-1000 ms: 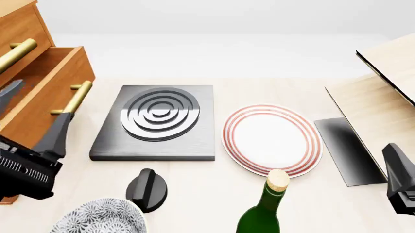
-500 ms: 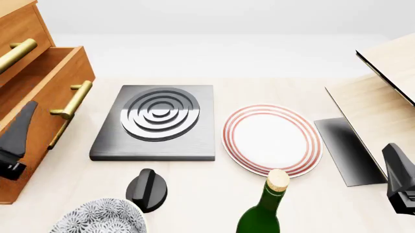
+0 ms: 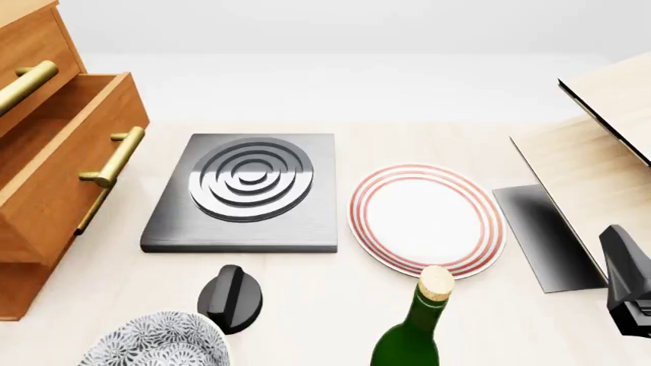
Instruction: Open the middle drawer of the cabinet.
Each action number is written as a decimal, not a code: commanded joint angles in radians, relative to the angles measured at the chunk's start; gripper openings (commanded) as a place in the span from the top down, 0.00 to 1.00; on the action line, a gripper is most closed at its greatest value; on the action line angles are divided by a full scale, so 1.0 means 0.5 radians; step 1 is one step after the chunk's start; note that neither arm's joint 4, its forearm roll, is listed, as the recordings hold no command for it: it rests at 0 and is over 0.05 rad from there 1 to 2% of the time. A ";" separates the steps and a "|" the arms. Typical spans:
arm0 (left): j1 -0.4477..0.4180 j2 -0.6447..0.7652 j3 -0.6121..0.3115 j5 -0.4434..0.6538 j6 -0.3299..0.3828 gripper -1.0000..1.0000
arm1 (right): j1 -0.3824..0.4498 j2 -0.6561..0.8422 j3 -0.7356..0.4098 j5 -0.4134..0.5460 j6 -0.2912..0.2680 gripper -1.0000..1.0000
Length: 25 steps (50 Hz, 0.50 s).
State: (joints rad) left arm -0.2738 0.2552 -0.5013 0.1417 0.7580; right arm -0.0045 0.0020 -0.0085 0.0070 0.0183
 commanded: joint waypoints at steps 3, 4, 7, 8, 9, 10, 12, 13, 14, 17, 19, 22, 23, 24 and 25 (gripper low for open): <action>-0.039 0.095 -0.283 0.327 -0.335 0.00 | 0.005 0.002 0.004 -0.006 -0.009 0.00; -0.036 0.111 -0.305 0.347 -0.369 0.00 | 0.005 0.002 0.004 -0.007 -0.009 0.00; -0.043 0.138 -0.349 0.386 -0.416 0.00 | 0.005 0.002 0.004 -0.006 -0.009 0.00; -0.047 0.165 -0.390 0.422 -0.473 0.00 | 0.005 0.002 0.004 -0.007 -0.009 0.00; -0.046 0.175 -0.410 0.438 -0.491 0.00 | 0.005 0.002 0.004 -0.006 -0.008 0.00; -0.038 0.179 -0.425 0.446 -0.504 0.00 | 0.005 0.002 0.004 -0.006 -0.008 0.00; -0.037 0.201 -0.458 0.484 -0.541 0.00 | 0.005 0.002 0.004 -0.006 -0.010 0.00; -0.042 0.207 -0.465 0.496 -0.550 0.00 | 0.005 0.002 0.004 -0.006 -0.009 0.00; -0.034 0.209 -0.475 0.509 -0.566 0.00 | 0.005 0.002 0.004 -0.007 -0.007 0.00; -0.044 0.229 -0.508 0.546 -0.601 0.00 | 0.005 0.002 0.004 -0.006 -0.009 0.00; -0.045 0.238 -0.533 0.565 -0.639 0.00 | 0.005 0.002 0.004 -0.006 -0.008 0.00; -0.051 0.235 -0.559 0.599 -0.648 0.00 | 0.005 0.002 0.004 -0.006 -0.009 0.00; -0.051 0.227 -0.553 0.596 -0.633 0.00 | 0.005 0.002 0.004 -0.006 -0.010 0.00; -0.049 0.235 -0.567 0.609 -0.651 0.00 | 0.005 0.002 0.004 -0.006 -0.009 0.00; -0.048 0.240 -0.577 0.620 -0.663 0.00 | 0.005 0.002 0.004 -0.007 -0.008 0.00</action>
State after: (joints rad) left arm -0.2850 0.3563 -0.7366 0.3893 0.4912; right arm -0.0045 0.0020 -0.0085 0.0070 0.0182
